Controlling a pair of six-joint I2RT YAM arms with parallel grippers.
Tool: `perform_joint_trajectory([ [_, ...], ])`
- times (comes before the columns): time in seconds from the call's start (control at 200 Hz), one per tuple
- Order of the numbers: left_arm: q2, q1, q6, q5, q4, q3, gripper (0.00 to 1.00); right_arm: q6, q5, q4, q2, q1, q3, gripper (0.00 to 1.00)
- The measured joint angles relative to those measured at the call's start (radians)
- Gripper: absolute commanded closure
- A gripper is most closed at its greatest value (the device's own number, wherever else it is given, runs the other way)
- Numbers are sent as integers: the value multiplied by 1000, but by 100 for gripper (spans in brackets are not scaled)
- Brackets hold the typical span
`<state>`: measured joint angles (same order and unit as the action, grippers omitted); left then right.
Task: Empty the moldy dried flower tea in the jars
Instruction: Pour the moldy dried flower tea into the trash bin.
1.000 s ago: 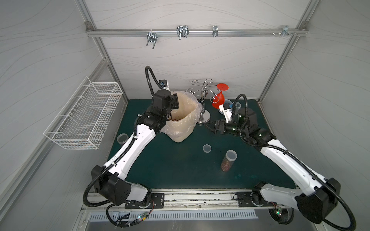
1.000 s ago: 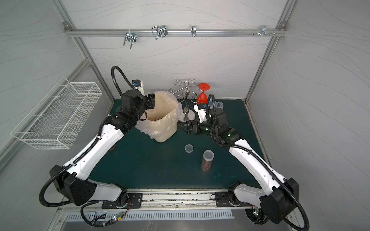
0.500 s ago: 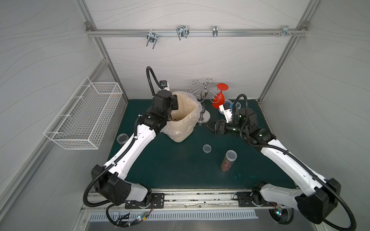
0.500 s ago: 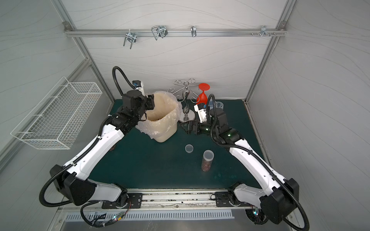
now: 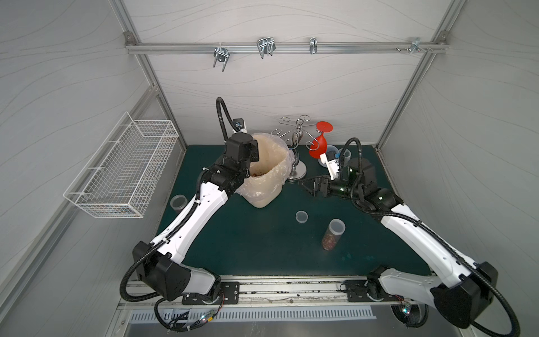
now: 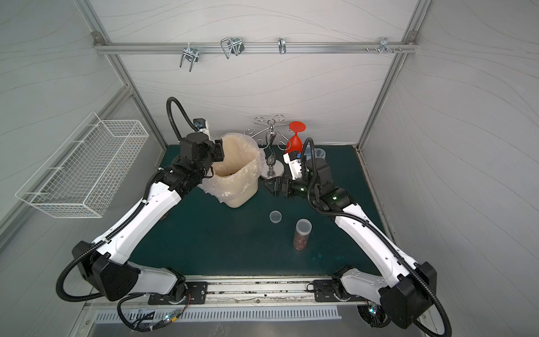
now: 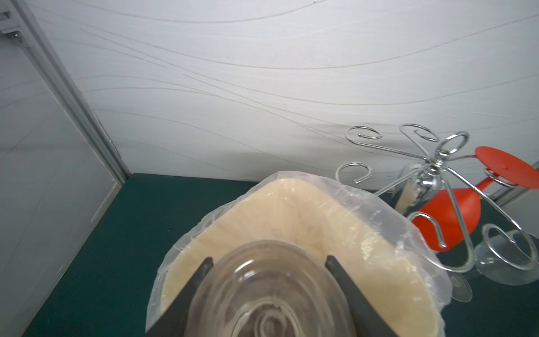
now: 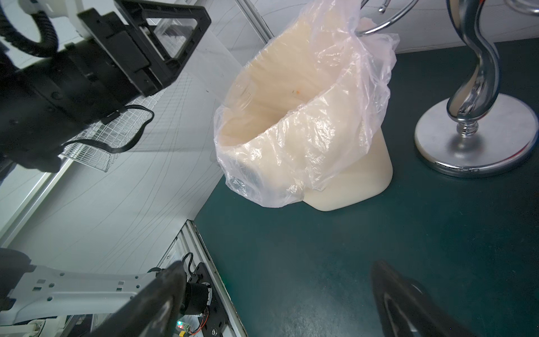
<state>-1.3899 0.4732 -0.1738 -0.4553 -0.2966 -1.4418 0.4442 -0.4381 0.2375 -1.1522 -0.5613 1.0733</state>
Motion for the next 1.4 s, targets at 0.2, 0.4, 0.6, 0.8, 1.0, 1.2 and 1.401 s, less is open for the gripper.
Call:
perform_joint_trajectory([
  [0.2,11,-40,-84,49,-28,0,100,0,0,5,2,0,0,1],
  [0.4,61,-77,-212,119,-43,1,100,5,-9,3,5,0,0,1],
  [0.6,146,-140,-413,232,-15,63,100,67,-35,-31,5,1,-3,1],
  [0.8,186,-225,-644,386,24,142,100,184,-61,-122,3,0,-16,1],
  [1.0,200,-270,-882,552,90,205,100,296,-64,-215,-1,-14,-16,1],
  [1.2,219,-272,-1079,667,175,275,100,392,-39,-323,-26,-39,-14,1],
  [1.401,230,-272,-1217,736,236,320,100,447,-29,-380,-108,-66,21,1],
])
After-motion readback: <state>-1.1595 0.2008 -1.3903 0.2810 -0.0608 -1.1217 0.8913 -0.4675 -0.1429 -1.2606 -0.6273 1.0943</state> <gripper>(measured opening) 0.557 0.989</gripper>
